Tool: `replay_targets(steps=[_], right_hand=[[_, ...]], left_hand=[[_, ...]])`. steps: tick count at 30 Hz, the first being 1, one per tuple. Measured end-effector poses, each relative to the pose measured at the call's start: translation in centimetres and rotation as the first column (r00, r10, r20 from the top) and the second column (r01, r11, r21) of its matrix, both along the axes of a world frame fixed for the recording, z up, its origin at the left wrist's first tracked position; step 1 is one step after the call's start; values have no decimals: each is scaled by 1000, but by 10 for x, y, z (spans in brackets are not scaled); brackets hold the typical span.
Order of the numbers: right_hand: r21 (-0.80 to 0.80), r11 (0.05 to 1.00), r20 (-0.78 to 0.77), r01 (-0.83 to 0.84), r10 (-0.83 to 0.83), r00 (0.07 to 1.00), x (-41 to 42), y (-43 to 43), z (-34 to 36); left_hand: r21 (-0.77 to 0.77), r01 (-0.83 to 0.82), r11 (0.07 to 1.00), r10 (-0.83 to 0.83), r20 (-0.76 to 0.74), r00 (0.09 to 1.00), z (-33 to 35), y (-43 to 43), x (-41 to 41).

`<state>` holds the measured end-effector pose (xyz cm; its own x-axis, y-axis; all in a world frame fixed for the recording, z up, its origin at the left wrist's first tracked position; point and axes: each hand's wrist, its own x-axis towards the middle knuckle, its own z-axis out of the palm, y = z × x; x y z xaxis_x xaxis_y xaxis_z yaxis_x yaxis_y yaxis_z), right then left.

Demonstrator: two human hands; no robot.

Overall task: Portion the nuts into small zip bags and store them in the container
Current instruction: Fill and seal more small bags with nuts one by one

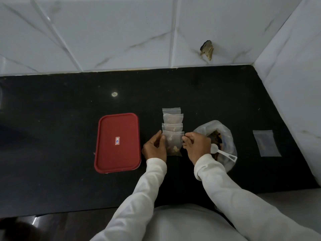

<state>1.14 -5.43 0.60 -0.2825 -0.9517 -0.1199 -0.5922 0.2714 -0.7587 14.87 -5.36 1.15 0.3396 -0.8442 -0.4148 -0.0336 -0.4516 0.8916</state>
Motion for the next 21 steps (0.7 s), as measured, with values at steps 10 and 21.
replay_targets(steps=[10,21], right_hand=[[-287,958,-192,-6,-51,980,-44,31,67],[32,948,-383,317,-282,880,-196,70,40]], left_hand=[[-420,594,686,-302,579,757,44,17,-53],[169,966,198,-608,794,-14,67,-16,-220]])
